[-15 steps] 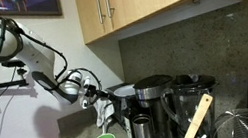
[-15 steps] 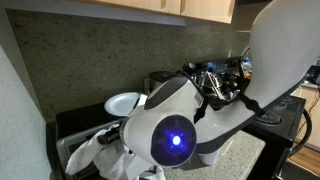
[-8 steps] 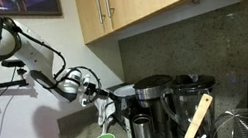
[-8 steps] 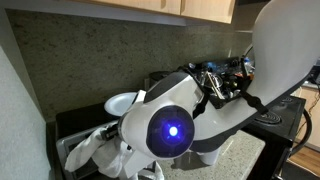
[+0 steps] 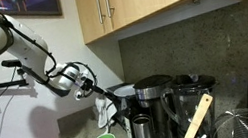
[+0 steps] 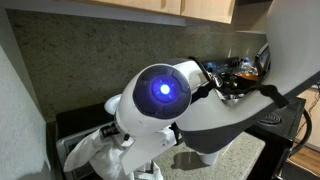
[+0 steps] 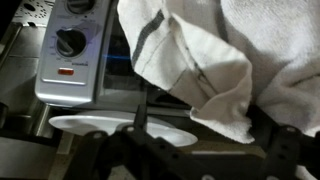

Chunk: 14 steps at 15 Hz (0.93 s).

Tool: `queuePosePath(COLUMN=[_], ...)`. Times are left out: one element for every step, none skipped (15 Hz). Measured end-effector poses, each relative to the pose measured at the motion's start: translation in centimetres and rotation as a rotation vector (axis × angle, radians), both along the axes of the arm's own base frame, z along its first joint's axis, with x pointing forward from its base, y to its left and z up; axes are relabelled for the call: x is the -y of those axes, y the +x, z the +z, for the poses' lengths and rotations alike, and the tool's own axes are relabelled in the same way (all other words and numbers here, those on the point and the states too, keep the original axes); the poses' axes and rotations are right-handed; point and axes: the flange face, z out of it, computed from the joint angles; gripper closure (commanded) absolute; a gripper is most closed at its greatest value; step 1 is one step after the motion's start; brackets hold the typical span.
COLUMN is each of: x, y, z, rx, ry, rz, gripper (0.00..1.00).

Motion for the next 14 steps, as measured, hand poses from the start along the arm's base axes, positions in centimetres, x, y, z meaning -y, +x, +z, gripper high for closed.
queuePosePath(x=[0.0,-0.1,-0.1,-0.1,-0.1,-0.1,-0.1,-0.1,-0.1,-0.1,-0.1,-0.1,-0.1,-0.1], y=[-0.1,-0.1,-0.2,-0.3,-0.3,-0.4,-0.5,-0.6,-0.7,-0.7,-0.8,-0.9,-1.0,-1.0], z=[0.6,1.1,1.8,2.4,3.0,3.6,4.2,4.6,5.0,5.4,5.7,6.0,6.2,6.4], rx=[-0.024,-0.048,-0.072,-0.093,-0.113,-0.133,-0.153,-0.172,-0.19,-0.207,-0.224,-0.243,-0.262,-0.282], ry=[0.006,0.013,0.02,0.027,0.034,0.042,0.05,0.058,0.065,0.073,0.079,0.086,0.092,0.095], rz=[-0.001,0.0,0.002,0.004,0.008,0.012,0.016,0.022,0.029,0.034,0.042,0.049,0.056,0.063], gripper=[0.0,0.0,0.0,0.0,0.0,0.0,0.0,0.0,0.0,0.0,0.0,0.0,0.0,0.0])
